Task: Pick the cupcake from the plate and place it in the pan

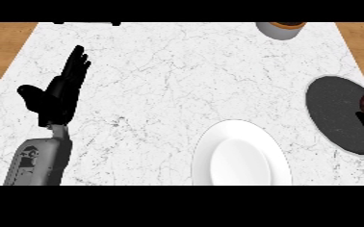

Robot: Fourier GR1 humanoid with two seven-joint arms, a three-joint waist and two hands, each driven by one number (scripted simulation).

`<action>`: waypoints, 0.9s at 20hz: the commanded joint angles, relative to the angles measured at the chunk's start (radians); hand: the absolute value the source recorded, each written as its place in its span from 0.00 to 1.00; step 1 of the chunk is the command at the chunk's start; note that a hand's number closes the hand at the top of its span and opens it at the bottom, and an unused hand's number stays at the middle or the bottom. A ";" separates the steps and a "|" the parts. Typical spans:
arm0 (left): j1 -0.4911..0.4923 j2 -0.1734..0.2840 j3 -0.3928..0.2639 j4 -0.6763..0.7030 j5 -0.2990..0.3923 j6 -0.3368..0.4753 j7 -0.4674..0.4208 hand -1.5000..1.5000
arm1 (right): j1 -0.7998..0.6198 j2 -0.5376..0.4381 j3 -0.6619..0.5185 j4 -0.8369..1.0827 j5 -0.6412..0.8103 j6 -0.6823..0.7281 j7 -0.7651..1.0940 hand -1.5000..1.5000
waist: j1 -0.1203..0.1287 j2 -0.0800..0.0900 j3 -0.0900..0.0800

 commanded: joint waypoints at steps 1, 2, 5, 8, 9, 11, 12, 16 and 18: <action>-0.010 0.000 0.005 0.029 -0.011 0.004 -0.036 0.50 | -0.196 0.007 0.022 0.321 0.098 -0.089 -0.113 1.00 | 0.008 0.003 0.001; 0.011 -0.040 -0.044 0.016 -0.040 0.024 -0.025 0.50 | -0.245 0.003 0.022 0.390 0.107 -0.092 -0.120 1.00 | 0.013 0.004 0.001; -0.005 -0.013 -0.020 -0.001 -0.011 -0.003 -0.006 0.50 | -0.328 0.046 0.015 0.582 0.138 -0.173 -0.207 1.00 | 0.026 0.008 0.003; 0.028 -0.020 -0.024 0.013 -0.016 -0.006 -0.050 0.50 | -0.408 0.029 0.000 0.763 0.149 -0.171 -0.289 1.00 | 0.018 0.007 0.002; 0.018 -0.033 -0.031 -0.021 -0.009 0.005 -0.002 0.50 | -0.394 0.051 0.007 0.790 0.162 -0.206 -0.332 1.00 | 0.031 0.010 0.004; 0.001 -0.008 -0.014 0.020 -0.011 -0.012 -0.033 0.50 | -0.472 0.055 0.002 0.858 0.127 -0.087 -0.260 1.00 | 0.033 0.014 0.003; -0.021 -0.007 -0.005 0.008 0.017 -0.025 0.002 0.50 | -0.463 0.041 0.005 0.902 0.142 -0.081 -0.280 0.00 | 0.032 0.014 0.004; -0.020 -0.038 -0.040 -0.029 -0.039 0.039 0.017 0.50 | -0.480 0.033 0.054 0.981 0.145 0.172 -0.266 0.00 | 0.030 0.010 0.004; -0.046 -0.022 -0.024 -0.001 -0.023 0.019 0.027 0.50 | -0.512 0.014 0.046 1.034 0.148 0.201 -0.317 0.00 | 0.028 0.015 0.005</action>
